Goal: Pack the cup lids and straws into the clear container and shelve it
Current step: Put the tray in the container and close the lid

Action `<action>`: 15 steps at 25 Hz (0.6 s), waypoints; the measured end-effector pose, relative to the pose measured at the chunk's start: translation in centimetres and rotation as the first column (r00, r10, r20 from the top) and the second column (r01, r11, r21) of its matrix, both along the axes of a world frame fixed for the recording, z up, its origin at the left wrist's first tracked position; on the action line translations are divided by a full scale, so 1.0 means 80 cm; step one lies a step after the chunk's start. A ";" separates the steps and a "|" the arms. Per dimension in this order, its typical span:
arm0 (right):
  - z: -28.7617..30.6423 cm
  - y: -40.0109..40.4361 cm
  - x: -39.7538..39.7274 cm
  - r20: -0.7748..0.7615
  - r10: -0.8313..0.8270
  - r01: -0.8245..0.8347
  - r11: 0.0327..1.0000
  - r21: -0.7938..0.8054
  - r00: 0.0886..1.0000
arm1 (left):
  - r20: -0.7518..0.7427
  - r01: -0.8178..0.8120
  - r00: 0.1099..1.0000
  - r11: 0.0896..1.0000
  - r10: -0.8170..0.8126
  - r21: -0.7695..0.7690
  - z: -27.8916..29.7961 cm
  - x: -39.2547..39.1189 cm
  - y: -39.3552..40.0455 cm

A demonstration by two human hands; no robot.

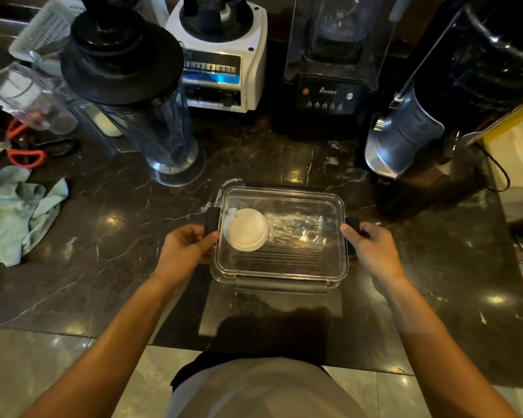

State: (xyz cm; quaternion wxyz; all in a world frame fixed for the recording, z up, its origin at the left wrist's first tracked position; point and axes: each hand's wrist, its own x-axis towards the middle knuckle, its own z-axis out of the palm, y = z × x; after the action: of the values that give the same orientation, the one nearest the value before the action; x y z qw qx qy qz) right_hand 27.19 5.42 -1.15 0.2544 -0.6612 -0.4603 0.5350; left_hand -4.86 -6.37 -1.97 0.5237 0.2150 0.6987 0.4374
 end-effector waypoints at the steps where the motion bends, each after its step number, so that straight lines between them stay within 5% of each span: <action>1: 0.002 -0.002 -0.001 0.018 0.004 -0.005 0.999 0.034 1.000 | 0.019 -0.017 1.000 1.000 0.017 -0.001 0.000 -0.002 -0.003; 7: -0.014 -0.012 -0.002 0.127 0.033 -0.042 0.997 0.066 0.991 | -0.144 0.030 0.989 0.999 -0.035 -0.036 0.007 -0.004 -0.011; 15: -0.005 0.013 -0.015 0.083 0.024 -0.022 0.999 -0.025 0.996 | -0.156 0.159 0.972 0.981 -0.176 -0.112 0.018 0.002 0.098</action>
State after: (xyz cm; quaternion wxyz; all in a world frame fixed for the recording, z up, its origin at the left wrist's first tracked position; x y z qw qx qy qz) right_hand 25.98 6.43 -1.59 0.2208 -0.6806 -0.4714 0.5156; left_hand -4.73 1.46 -0.57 0.5092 0.2825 0.7397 0.3372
